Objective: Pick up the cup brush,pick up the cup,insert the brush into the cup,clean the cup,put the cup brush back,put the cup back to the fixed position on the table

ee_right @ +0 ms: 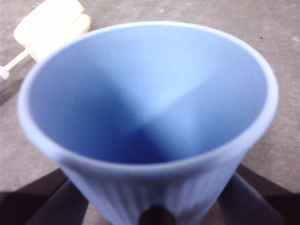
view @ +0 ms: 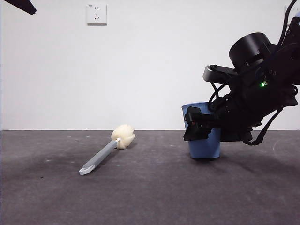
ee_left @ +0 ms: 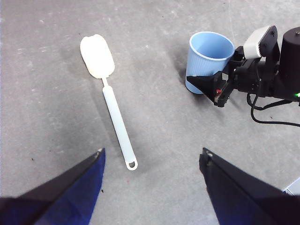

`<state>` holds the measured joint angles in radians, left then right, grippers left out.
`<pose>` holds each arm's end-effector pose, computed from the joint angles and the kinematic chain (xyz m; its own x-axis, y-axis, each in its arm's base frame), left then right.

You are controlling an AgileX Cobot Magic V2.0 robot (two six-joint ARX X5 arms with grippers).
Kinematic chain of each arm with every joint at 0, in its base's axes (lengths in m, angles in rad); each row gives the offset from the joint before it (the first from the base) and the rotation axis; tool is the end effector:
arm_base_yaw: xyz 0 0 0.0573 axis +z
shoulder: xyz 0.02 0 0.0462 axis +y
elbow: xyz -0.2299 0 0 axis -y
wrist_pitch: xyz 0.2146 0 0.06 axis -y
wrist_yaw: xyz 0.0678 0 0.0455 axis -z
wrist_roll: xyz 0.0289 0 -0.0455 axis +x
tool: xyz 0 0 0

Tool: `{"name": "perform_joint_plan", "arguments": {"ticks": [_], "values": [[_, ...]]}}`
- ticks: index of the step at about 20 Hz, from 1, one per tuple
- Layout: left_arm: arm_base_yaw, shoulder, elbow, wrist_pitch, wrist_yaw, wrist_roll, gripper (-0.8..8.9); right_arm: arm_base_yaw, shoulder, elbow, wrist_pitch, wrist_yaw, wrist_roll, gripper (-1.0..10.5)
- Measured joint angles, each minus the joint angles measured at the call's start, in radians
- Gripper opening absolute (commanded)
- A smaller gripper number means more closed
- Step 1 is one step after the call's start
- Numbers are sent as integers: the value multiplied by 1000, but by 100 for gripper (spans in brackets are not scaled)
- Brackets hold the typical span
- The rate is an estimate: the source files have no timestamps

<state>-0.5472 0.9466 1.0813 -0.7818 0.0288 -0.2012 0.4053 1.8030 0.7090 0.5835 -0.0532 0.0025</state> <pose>0.1425 -0.0878 0.3200 0.6661 -0.4395 -0.6026 0.4259 0.8874 -0.1765 0.2834 0.1233 0.1169 0.7797 0.3924 -0.4879 -0.4352 0.8999 0.0282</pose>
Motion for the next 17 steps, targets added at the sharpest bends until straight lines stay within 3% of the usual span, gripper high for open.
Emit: {"name": "perform_joint_plan", "arguments": {"ticks": [3,5,9,11,17], "values": [[0,0,0,0,0,0,344,0,-10,6,-33,0,0,328],[0,0,0,0,0,0,344,0,-21,8,-61,0,-1,409],[0,0,0,0,0,0,344,0,-16,-20,-137,4,-14,422],[0,0,0,0,0,0,344,0,-18,-13,-153,3,-16,508],[0,0,0,-1,0,0,343,3,-51,-11,-218,1,-10,509]]}}
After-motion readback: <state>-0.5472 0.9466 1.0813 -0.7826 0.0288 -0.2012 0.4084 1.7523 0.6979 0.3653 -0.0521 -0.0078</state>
